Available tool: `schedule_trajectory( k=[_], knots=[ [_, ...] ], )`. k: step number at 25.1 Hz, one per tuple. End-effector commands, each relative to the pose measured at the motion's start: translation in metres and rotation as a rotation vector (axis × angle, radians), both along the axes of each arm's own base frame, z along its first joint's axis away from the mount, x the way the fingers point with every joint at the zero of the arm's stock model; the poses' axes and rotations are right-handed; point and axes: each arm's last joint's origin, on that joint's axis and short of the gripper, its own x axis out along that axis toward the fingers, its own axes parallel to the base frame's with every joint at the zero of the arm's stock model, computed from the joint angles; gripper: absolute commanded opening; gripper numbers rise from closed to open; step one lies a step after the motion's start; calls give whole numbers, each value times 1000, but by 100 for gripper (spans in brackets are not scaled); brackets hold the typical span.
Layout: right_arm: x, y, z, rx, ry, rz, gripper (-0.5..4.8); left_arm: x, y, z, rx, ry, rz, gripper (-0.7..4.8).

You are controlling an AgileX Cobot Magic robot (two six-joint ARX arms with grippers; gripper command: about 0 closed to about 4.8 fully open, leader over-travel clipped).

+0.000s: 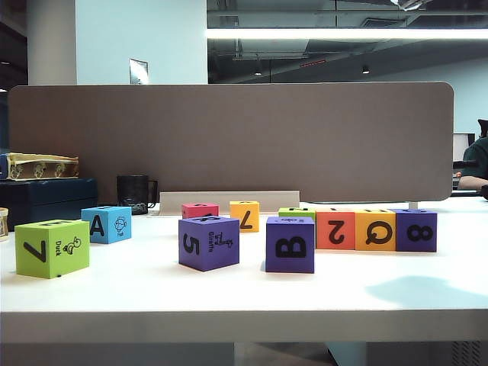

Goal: Select the appropriate blocks from the scattered letter blocks on the table and arrange them in a row to spell out "LEARNING".

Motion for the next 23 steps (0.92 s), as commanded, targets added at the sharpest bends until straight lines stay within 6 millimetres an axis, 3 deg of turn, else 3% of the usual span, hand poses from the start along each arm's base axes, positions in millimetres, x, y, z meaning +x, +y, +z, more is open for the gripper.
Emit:
schedule_trajectory(
  k=[1,10,23],
  knots=[
    [4,2,6,-21,-4,13,-2,13,-2,8,-7,9,-34,-6],
    [15,7,7,-37,22,16,-2,39,-18,18,17,29,-137,-6],
    [17,8,7,-57,27,28,-2,87,-68,20,48,115,-322,-6]
  ],
)
